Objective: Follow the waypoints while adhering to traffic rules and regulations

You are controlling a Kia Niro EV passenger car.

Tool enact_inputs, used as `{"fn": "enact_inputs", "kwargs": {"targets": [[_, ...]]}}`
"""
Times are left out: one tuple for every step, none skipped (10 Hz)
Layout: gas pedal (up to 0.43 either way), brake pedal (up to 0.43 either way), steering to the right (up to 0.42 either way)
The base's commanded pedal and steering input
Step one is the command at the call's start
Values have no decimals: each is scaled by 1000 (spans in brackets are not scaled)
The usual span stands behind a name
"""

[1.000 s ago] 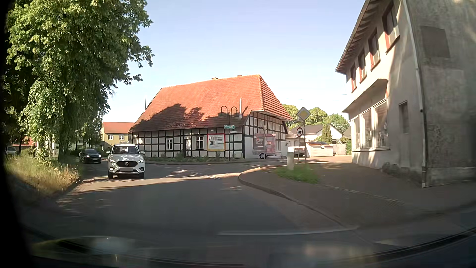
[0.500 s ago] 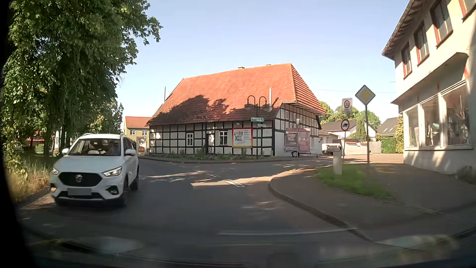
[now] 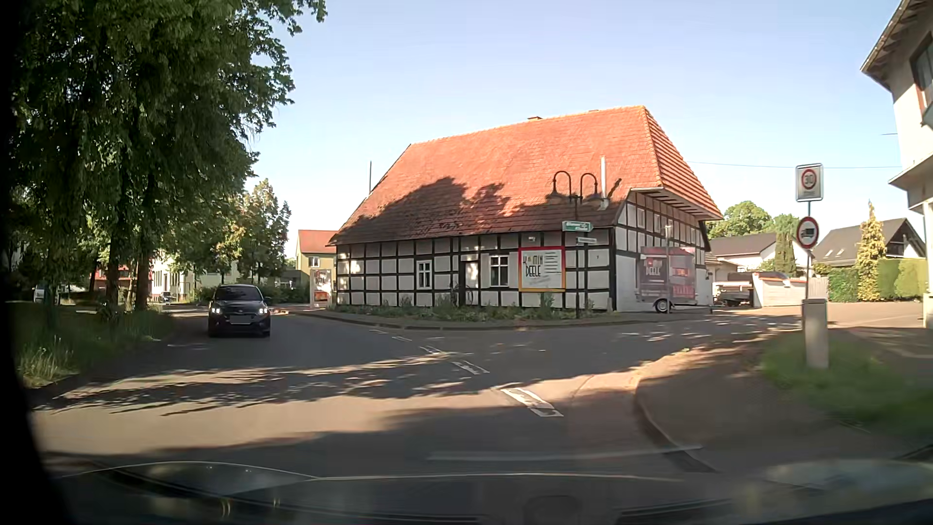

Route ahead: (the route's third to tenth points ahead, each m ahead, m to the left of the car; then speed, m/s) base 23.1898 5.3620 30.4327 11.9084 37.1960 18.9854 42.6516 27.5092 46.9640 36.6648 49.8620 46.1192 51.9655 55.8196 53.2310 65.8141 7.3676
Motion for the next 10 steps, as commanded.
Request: {"fn": "enact_inputs", "kwargs": {"targets": [[138,6,-138],[138,6,-139],[138,6,-138],[138,6,-138],[157,6,-137],[169,6,-136],[189,6,-135],[189,6,-135],[189,6,-135],[189,6,-134]]}}
